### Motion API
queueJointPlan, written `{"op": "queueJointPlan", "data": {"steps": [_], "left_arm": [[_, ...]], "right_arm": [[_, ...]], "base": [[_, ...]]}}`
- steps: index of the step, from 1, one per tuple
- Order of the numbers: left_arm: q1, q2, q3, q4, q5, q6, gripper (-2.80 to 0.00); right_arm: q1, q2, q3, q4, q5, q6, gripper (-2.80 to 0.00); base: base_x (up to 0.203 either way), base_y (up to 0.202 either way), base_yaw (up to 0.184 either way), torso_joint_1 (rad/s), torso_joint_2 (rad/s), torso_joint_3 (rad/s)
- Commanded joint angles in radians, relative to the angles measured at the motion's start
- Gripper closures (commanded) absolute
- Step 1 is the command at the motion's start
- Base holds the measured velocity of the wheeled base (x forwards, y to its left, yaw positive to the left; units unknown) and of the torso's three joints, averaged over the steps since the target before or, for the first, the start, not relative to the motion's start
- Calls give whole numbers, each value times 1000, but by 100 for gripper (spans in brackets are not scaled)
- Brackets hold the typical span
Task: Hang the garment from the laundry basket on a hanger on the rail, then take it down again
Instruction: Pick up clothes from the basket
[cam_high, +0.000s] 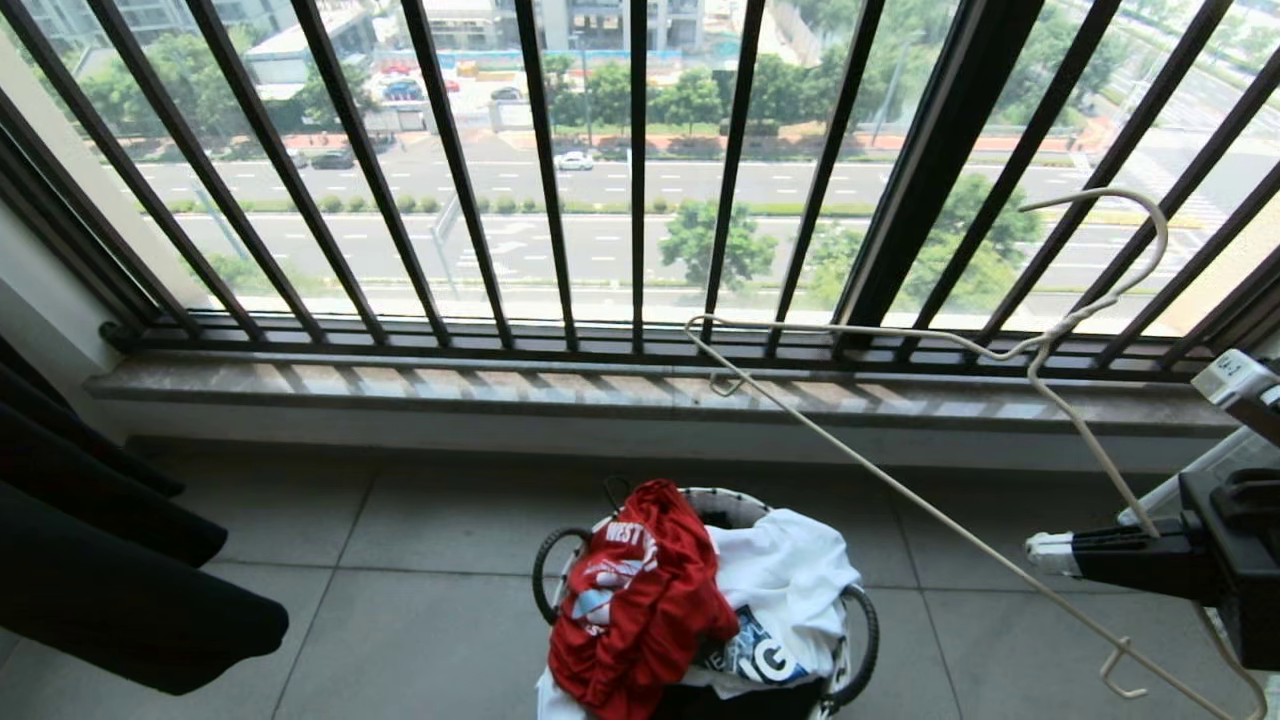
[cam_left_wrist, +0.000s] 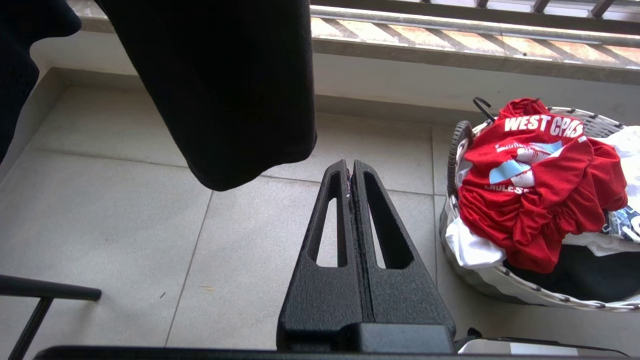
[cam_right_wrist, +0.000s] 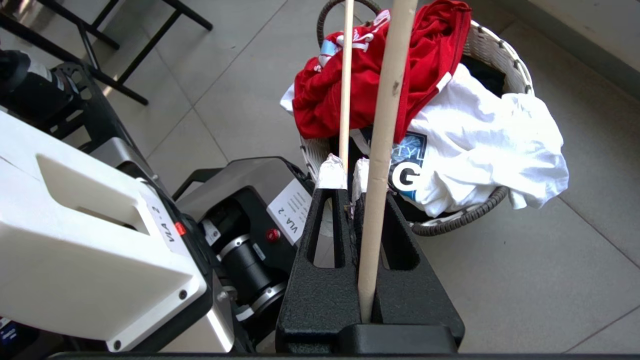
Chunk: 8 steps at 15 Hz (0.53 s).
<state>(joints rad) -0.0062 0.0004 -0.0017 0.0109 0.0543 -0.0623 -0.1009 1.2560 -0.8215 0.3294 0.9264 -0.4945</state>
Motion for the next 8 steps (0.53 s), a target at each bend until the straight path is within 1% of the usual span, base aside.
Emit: {"op": "queueJointPlan", "data": {"steps": [1,4,8], "left_arm": [[0,1,0,0,1,-1,0],[0,1,0,0,1,-1,0],[0,1,0,0,1,3,0]], "right_arm": [[-7,-3,-3,2,6,-3,0],[-43,0,-10,-2,6,-1,0],[-71,-6,-2,-46,6,2,0]], "base": [[0,0,0,5,1,-73],[0,0,0,0,1,-12],[0,0,0,0,0,0]]}}
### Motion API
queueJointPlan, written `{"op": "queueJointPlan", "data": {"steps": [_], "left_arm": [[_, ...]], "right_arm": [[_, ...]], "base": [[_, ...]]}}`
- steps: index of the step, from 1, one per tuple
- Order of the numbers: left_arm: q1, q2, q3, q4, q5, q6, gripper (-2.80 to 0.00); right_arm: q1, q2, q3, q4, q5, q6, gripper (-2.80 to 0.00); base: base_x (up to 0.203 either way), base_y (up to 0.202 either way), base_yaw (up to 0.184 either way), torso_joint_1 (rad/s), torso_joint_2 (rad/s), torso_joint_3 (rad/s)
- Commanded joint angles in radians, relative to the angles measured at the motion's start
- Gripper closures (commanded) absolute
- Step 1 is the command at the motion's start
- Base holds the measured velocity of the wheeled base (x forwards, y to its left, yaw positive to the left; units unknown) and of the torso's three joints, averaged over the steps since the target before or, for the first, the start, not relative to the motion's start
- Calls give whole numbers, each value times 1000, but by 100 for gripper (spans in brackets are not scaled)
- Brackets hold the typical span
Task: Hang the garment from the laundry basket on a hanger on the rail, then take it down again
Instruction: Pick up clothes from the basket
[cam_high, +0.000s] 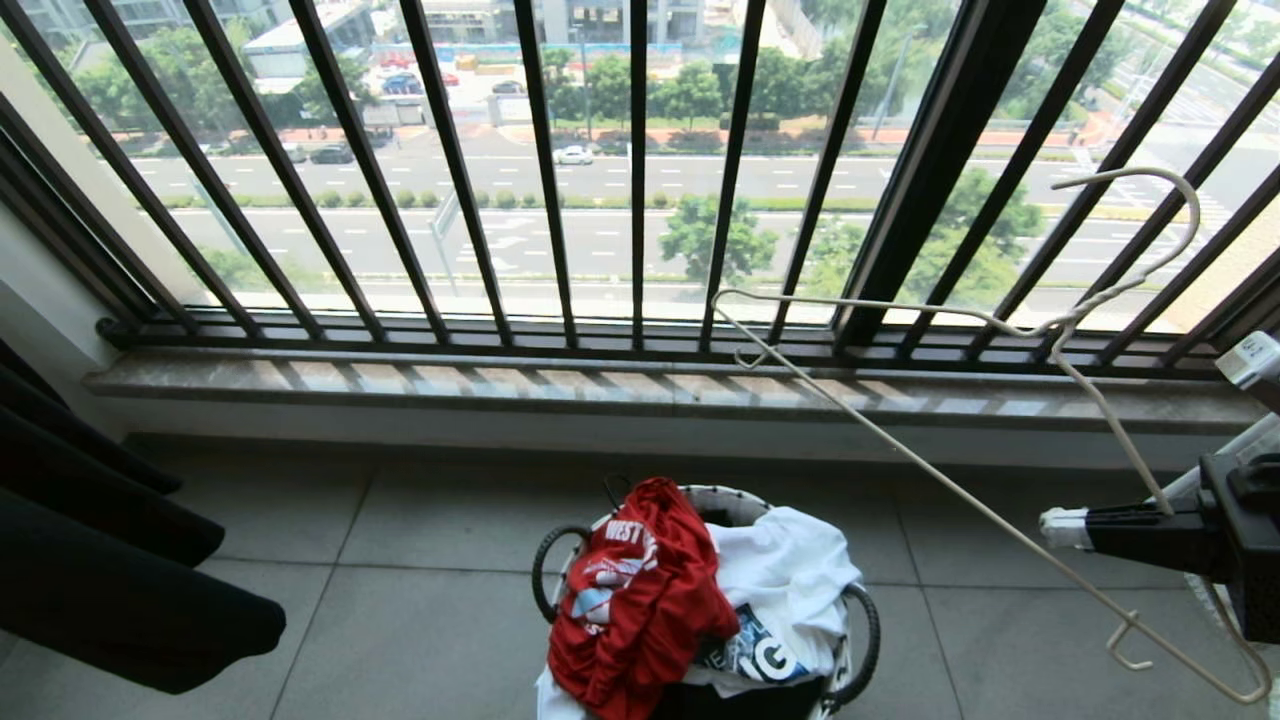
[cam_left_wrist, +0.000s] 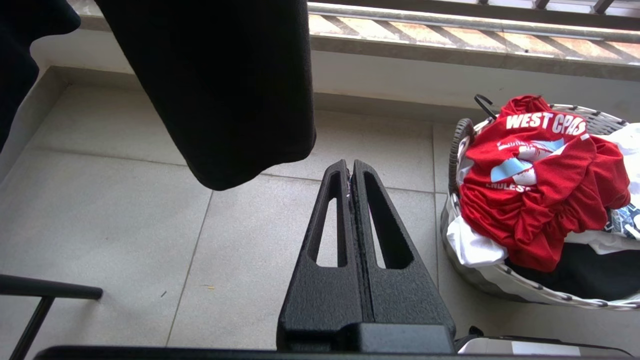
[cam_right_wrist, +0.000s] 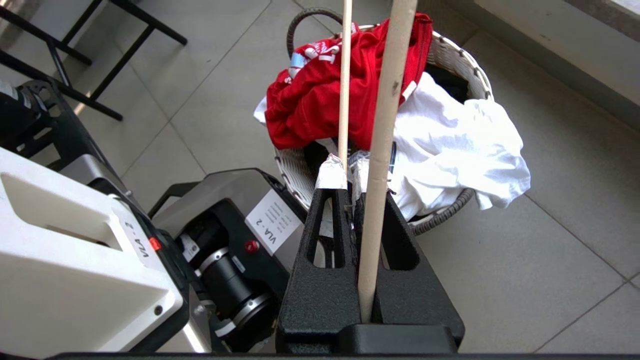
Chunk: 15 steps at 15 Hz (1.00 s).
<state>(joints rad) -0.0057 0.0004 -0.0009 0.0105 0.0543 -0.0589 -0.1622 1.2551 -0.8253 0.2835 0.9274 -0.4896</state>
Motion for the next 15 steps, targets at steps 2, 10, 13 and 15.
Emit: {"op": "queueJointPlan", "data": {"steps": [2,10,13,15], "left_arm": [[0,1,-1,0,1,7,0],[-6,566,-411,22,-176,-3,0],[-104,898,-572,25,-304,-5,0],[-237,1109,-659,23,-315,-9,0]], "right_arm": [[-11,-11,2,-1,5,-3,0],[-14,-10,-1,-1,5,-3,0],[-14,-4,-4,-7,5,-3,0],[-14,4,-3,-19,5,-3,0]], "base": [[0,0,0,0,0,0],[0,0,0,0,0,0],[0,0,0,0,0,0],[0,0,0,0,0,0]]}}
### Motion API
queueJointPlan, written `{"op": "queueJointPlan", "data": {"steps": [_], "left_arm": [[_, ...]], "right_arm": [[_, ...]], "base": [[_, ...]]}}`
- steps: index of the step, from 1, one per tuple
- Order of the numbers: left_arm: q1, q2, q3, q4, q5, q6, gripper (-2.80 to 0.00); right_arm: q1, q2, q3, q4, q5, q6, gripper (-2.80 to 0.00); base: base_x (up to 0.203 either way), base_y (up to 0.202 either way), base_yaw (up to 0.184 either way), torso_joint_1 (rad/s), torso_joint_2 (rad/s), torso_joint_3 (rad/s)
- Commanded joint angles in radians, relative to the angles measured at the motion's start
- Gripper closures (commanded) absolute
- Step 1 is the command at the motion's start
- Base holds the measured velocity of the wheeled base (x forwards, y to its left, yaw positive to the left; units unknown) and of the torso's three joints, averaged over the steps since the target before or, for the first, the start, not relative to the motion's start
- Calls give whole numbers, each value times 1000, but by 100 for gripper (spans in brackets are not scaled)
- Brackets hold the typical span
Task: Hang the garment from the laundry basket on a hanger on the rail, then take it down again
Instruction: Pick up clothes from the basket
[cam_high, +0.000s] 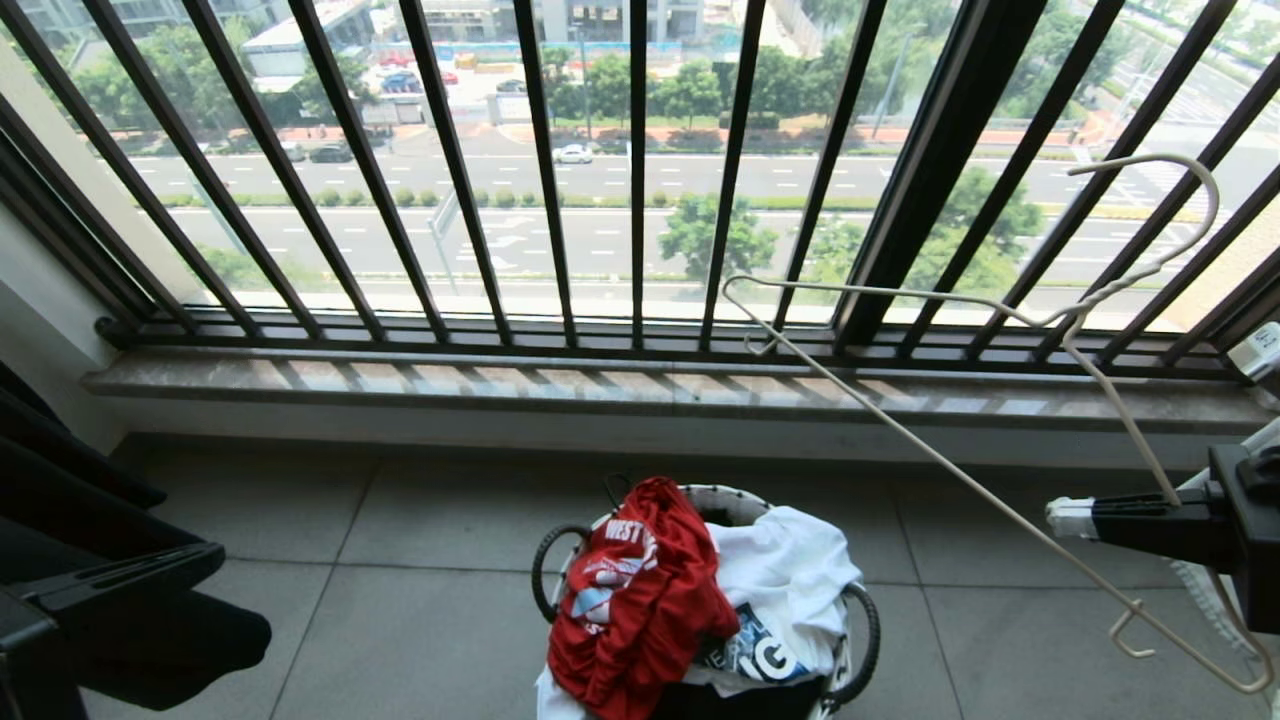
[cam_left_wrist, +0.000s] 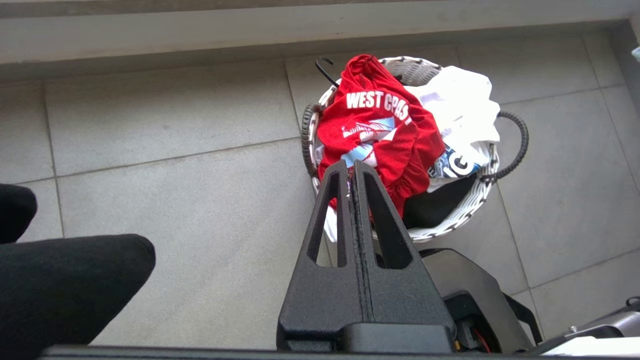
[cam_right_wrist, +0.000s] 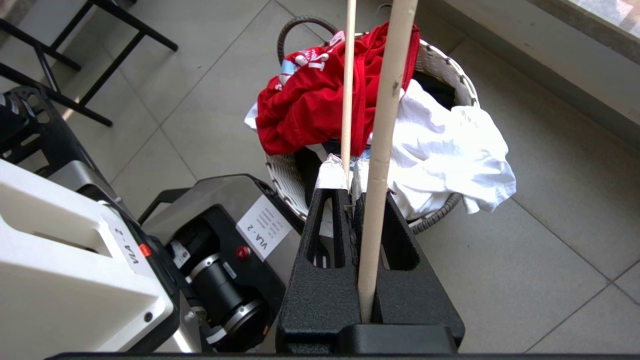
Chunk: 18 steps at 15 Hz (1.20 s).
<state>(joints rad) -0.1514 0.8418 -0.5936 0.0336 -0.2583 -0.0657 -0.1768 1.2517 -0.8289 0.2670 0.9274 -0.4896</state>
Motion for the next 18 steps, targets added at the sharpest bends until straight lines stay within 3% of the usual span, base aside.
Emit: {"op": "queueJointPlan", "data": {"steps": [1,6,9,10,12,14,18], "left_arm": [[-161,383,-109,0,16,-5,0],[-470,892,-342,-3,181,-32,0],[-566,1074,-469,-6,253,-43,0],[-578,1114,-498,-8,288,-44,-280],[-587,1184,-547,-10,353,-46,-280],[-601,1253,-597,-14,479,-47,-280],[-633,1362,-614,-145,538,-66,-280]], "right_arm": [[-1,17,1,-6,4,-3,0],[-4,55,0,-20,4,-3,0],[-4,61,-1,-20,-4,-4,0],[-4,61,-1,-20,-6,-3,0],[-3,64,-1,-22,-6,-4,0],[-4,68,-2,-22,-6,-4,0],[-4,64,4,-34,-7,-4,0]], "base": [[0,0,0,0,0,0],[0,0,0,0,0,0],[0,0,0,0,0,0],[0,0,0,0,0,0],[0,0,0,0,0,0],[0,0,0,0,0,0],[0,0,0,0,0,0]]}}
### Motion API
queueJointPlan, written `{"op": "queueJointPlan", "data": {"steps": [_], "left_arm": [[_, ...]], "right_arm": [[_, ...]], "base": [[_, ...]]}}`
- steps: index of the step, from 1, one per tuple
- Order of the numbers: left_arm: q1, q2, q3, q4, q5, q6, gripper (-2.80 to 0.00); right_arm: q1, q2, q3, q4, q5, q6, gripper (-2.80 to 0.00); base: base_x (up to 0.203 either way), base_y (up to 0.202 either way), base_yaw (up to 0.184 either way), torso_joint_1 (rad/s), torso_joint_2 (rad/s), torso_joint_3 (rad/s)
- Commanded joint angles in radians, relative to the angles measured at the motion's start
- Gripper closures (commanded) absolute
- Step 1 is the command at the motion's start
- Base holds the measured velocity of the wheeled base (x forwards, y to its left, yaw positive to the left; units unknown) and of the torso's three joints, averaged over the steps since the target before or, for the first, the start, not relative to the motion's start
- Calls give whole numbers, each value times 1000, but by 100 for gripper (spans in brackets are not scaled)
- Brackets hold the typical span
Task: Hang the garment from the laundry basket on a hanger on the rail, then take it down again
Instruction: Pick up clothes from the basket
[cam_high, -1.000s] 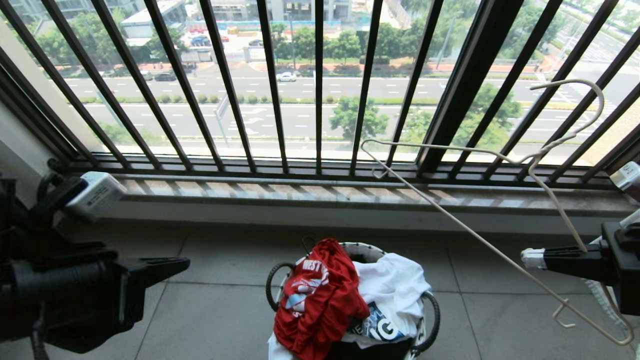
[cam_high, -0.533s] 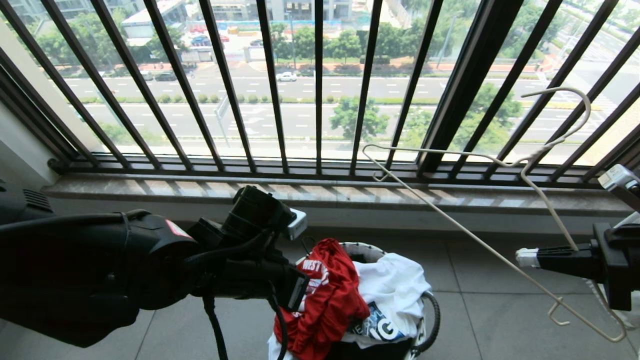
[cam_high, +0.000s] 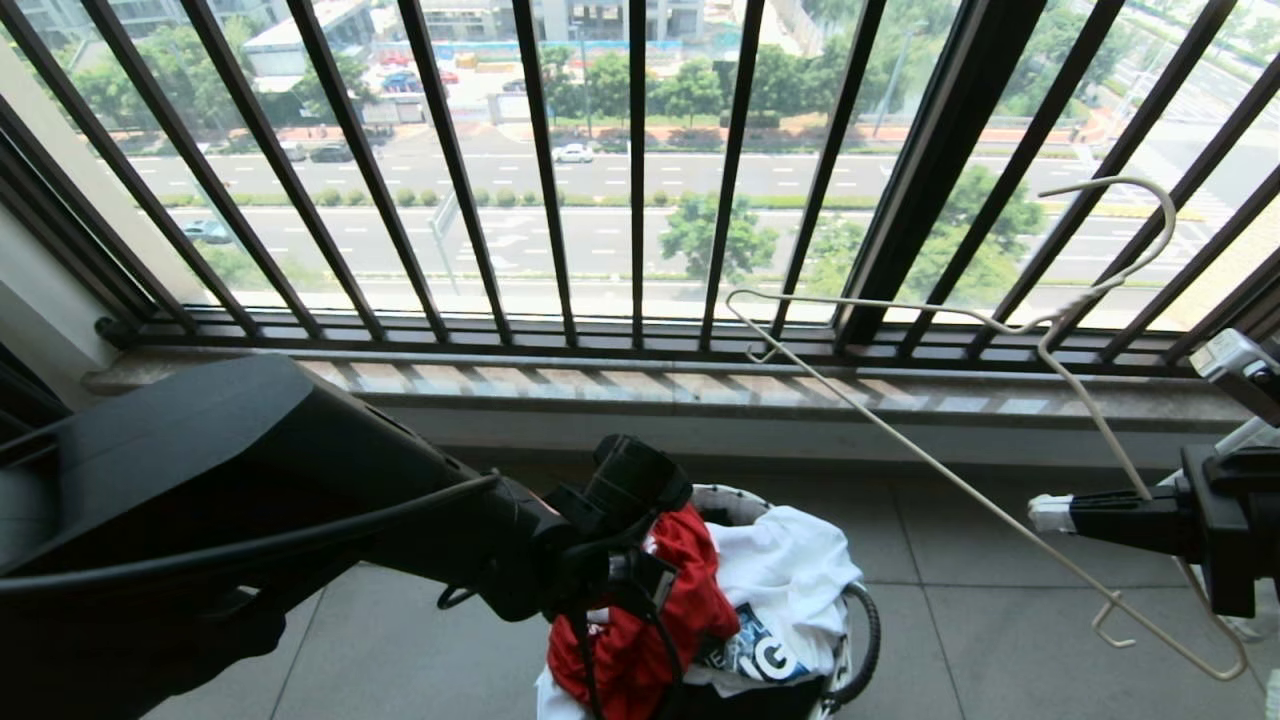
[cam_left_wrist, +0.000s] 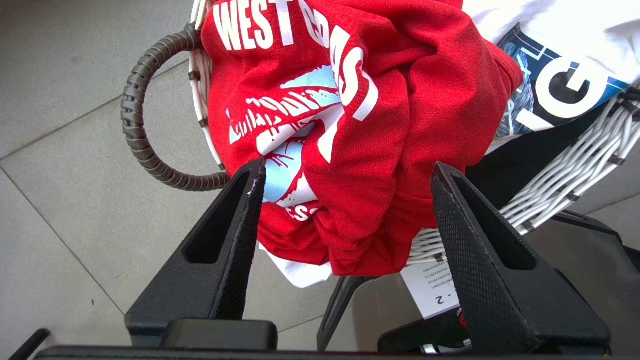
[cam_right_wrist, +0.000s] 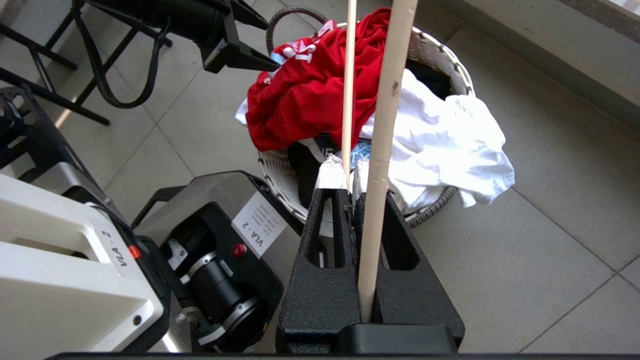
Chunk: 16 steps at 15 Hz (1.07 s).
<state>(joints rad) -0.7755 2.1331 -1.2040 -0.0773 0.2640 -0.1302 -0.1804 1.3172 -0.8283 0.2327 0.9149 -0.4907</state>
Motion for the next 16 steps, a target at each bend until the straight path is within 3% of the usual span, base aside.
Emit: {"op": "queueJointPlan", "data": {"steps": [1,6,7,16], "left_arm": [[-11,99,-5,-79,50,-3,-280],[-10,140,-14,-142,146,1,-280],[-10,141,-15,-140,146,1,0],[9,119,-26,-139,146,-2,0]], "right_arm": [[-1,-1,3,0,5,-3,0],[-1,-3,3,-1,5,-3,0],[-1,-2,3,-1,5,-3,0],[-1,-3,3,-3,5,-3,0]], "base": [[0,0,0,0,0,0],[0,0,0,0,0,0],[0,0,0,0,0,0],[0,0,0,0,0,0]]}}
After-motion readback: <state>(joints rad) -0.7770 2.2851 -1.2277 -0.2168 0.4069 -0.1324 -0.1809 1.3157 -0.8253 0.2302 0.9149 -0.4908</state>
